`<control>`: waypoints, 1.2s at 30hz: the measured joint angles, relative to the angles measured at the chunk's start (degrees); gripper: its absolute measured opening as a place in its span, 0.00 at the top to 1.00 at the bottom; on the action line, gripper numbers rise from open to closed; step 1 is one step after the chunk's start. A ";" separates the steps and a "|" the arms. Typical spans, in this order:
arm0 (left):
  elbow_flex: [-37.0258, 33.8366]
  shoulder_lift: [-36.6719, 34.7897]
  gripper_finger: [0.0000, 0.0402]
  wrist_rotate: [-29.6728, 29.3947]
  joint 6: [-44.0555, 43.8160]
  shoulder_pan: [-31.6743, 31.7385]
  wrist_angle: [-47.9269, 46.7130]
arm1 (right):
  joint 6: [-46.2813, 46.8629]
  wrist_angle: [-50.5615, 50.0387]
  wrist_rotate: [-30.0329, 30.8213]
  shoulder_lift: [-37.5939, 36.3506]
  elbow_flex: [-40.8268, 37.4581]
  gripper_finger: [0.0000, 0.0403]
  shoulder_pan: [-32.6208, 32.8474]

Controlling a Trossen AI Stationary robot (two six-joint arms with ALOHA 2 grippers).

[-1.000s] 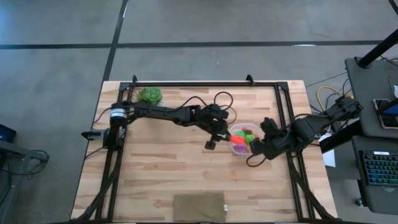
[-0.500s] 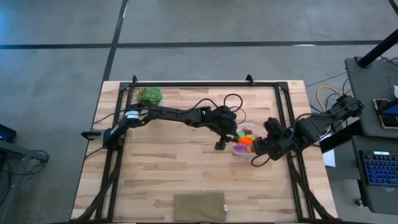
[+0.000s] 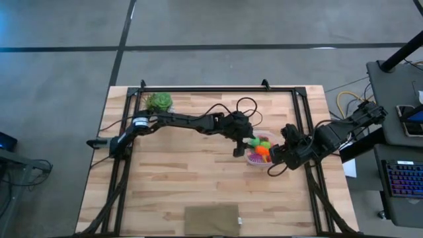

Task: Pick and placing Produce into tupperware
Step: Return to Home Position

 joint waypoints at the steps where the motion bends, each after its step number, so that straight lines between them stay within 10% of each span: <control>1: 0.02 0.00 0.53 0.00 -0.70 0.00 -0.12 | -0.02 -0.04 0.01 -0.01 0.00 0.36 0.00; 17: -1.39 -7.54 0.29 -1.92 -1.02 -0.18 -13.72 | -0.04 -1.77 1.97 -0.06 0.00 0.36 -0.02; 29: -18.68 -32.49 0.29 -3.74 1.80 -0.06 -15.98 | -2.69 -1.51 6.46 -0.83 2.01 0.36 -0.24; 36: -29.93 -47.37 0.29 -5.54 -16.83 -0.11 -15.39 | 0.01 0.63 4.98 -0.75 5.88 0.36 -0.24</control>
